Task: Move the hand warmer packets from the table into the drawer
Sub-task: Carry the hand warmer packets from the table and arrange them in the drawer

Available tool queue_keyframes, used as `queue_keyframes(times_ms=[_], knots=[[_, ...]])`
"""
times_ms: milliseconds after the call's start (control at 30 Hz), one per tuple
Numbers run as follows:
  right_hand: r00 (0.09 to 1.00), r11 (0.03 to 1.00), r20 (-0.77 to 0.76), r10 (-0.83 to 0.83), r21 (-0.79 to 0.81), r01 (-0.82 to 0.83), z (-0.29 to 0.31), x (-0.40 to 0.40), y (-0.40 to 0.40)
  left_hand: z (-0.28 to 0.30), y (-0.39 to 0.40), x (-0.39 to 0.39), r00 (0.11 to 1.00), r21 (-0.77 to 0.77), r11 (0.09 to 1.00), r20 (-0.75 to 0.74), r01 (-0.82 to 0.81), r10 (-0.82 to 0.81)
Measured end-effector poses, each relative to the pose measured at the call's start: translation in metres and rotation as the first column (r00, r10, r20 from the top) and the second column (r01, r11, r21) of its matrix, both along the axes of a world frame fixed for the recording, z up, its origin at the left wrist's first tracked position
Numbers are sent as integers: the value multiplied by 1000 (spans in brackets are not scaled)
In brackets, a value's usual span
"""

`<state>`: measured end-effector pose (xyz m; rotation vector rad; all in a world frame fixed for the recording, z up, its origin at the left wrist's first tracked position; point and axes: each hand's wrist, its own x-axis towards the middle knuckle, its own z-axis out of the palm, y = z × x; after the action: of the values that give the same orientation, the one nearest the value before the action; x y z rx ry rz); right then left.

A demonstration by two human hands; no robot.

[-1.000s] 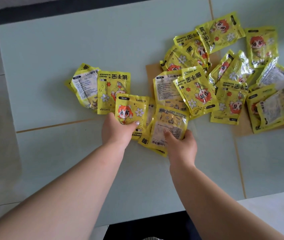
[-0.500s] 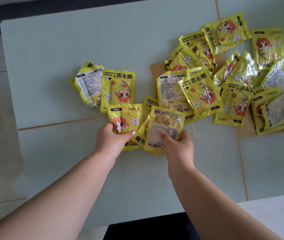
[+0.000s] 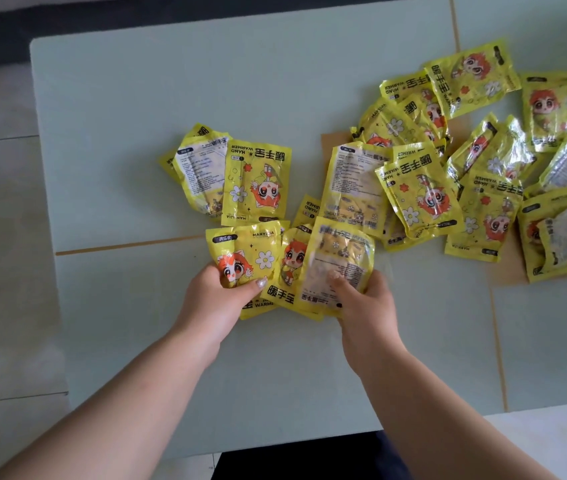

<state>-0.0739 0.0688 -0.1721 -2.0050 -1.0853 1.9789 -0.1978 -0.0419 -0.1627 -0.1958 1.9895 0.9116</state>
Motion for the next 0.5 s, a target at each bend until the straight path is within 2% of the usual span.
queue_keyframes(times_ms=[267, 367, 500], knots=[[990, 979, 132, 40, 191, -65, 5, -27, 2, 5, 14, -35, 977, 45, 989, -158, -138, 143], [977, 960, 191, 97, 240, -142, 0, -42, 1, 7, 39, -53, 944, 34, 995, -314, -98, 104], [936, 938, 314, 162, 244, -245, -12, -55, 1, 0, 65, -65, 863, -24, 1000, -505, 19, -28]])
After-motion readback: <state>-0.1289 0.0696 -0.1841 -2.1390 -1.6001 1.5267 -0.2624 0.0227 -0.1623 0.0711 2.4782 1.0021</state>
